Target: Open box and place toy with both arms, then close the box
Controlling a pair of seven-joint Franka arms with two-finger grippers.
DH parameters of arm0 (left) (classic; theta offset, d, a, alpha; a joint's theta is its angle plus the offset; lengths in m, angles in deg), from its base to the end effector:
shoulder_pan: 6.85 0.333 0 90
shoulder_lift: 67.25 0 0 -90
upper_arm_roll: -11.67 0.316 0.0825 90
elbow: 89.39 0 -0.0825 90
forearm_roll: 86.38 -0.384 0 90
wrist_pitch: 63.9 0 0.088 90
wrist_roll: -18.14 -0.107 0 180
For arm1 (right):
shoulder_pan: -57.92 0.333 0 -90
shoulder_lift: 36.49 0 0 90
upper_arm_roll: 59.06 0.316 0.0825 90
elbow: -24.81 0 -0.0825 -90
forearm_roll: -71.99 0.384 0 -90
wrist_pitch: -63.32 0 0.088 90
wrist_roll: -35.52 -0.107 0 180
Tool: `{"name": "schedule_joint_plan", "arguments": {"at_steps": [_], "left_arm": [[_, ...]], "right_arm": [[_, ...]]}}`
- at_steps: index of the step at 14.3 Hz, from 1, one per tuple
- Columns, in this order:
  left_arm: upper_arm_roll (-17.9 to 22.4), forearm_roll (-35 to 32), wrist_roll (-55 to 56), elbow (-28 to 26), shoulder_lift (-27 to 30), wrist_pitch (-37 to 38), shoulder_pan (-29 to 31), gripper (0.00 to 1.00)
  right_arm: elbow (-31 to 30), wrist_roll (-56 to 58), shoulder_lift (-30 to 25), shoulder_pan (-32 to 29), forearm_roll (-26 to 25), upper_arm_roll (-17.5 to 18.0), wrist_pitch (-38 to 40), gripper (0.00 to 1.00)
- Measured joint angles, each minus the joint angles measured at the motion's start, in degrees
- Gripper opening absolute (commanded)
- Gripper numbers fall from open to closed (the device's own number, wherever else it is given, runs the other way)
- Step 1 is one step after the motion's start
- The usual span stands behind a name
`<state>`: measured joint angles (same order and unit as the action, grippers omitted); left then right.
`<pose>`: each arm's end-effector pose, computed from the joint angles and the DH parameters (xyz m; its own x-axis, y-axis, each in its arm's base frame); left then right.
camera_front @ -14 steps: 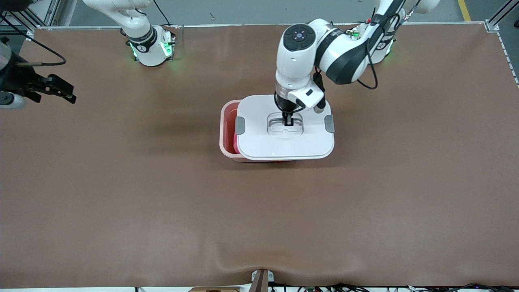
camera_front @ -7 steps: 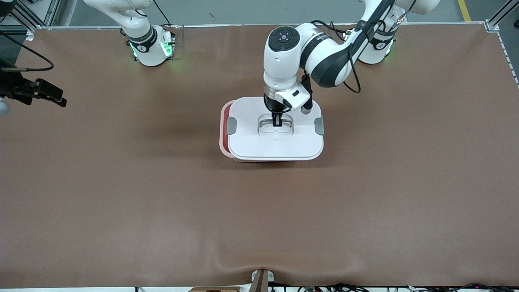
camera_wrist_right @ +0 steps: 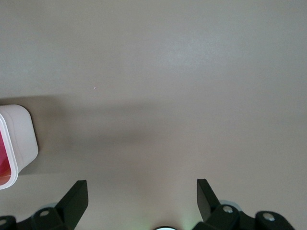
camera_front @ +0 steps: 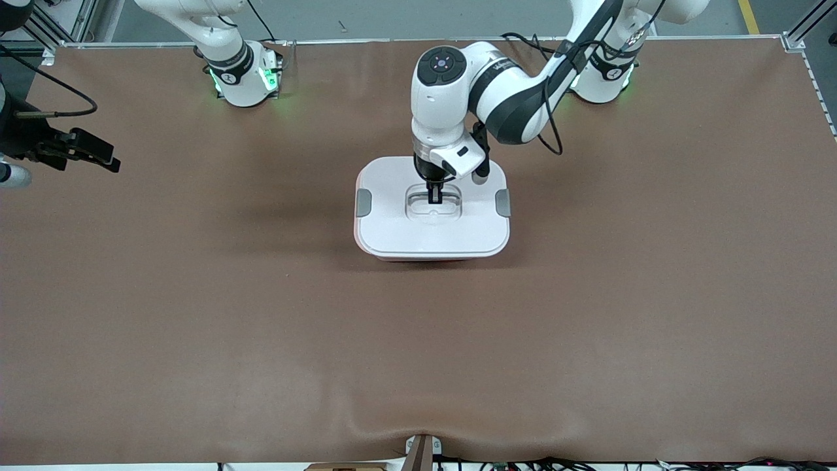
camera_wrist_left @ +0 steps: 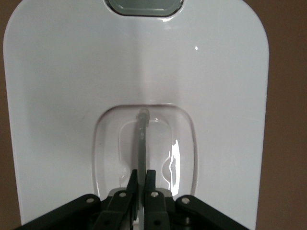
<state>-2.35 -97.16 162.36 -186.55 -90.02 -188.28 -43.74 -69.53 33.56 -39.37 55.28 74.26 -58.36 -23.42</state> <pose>0.4397 -0.5033 0.3793 0.0206 0.9993 -0.0312 0.9939 -0.0171 0.1091 0.5312 -0.0134 0.6116 0.9943 -0.0657 -0.0835 -0.0689 -0.9970 -0.0361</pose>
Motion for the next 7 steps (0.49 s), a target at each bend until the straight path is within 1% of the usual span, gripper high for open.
{"name": "schedule_joint_plan", "arguments": {"at_steps": [7], "left_arm": [[0.0,-1.8,1.1,0.3,-1.3,-0.2,-0.9,0.00]], "right_arm": [[-0.9,0.0,-0.1,0.0,0.0,0.0,0.3,1.00]]}}
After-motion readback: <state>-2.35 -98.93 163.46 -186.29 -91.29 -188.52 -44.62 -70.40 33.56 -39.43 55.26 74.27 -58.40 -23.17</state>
